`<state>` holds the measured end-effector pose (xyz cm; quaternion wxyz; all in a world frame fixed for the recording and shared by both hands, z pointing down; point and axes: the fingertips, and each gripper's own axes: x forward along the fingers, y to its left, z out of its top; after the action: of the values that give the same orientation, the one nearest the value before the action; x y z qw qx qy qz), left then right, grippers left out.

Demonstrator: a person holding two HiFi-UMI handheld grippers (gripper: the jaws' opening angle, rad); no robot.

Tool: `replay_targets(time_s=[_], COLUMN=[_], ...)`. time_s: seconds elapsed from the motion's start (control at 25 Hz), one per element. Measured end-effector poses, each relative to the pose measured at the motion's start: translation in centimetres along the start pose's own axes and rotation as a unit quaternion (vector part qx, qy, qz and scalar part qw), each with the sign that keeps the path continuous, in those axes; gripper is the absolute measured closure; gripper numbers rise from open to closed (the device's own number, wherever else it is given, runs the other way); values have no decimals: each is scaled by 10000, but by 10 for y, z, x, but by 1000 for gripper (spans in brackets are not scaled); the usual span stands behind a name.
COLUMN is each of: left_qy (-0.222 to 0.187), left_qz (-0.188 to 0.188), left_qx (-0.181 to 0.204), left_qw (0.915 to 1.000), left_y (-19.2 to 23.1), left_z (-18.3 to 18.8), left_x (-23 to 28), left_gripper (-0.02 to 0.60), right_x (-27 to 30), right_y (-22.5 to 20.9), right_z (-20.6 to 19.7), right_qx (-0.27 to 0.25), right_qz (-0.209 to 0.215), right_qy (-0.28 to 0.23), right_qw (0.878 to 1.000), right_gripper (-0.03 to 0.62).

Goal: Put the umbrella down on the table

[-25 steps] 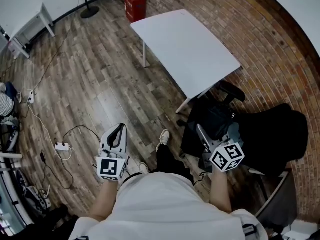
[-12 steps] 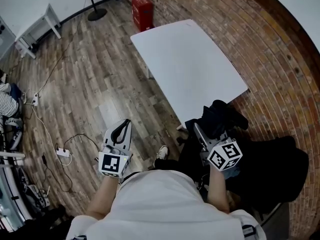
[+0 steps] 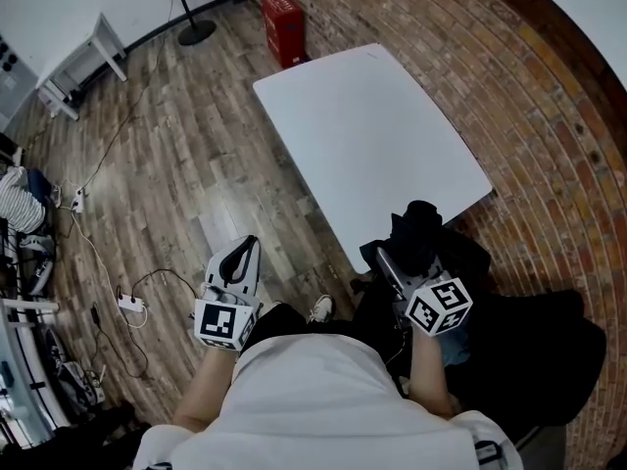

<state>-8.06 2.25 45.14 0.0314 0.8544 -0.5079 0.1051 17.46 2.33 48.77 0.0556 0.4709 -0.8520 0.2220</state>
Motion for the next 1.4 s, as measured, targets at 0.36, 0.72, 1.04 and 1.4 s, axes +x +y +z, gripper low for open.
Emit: replay_targets(time_s=[0.36, 0.72, 1.04, 1.4], left_qy=[-39, -303, -207, -306], left_qz=[-433, -767, -865, -1131], left_qx=[-130, -8, 69, -13], left_qw=[9990, 9966, 9960, 9931], left_y=[-4, 16, 38, 31], left_z=[-2, 30, 31, 36], left_x=[48, 104, 126, 151], left_gripper=[546, 546, 546, 546], right_x=[15, 39, 69, 70], right_y=[-9, -31, -32, -52], right_z=[-3, 25, 37, 41], right_qx=[15, 35, 12, -83], right_qz=[-160, -447, -510, -819], right_qy=[235, 180, 179, 304], right_qw=[9996, 9988, 9985, 9961], right_gripper=[347, 347, 347, 347])
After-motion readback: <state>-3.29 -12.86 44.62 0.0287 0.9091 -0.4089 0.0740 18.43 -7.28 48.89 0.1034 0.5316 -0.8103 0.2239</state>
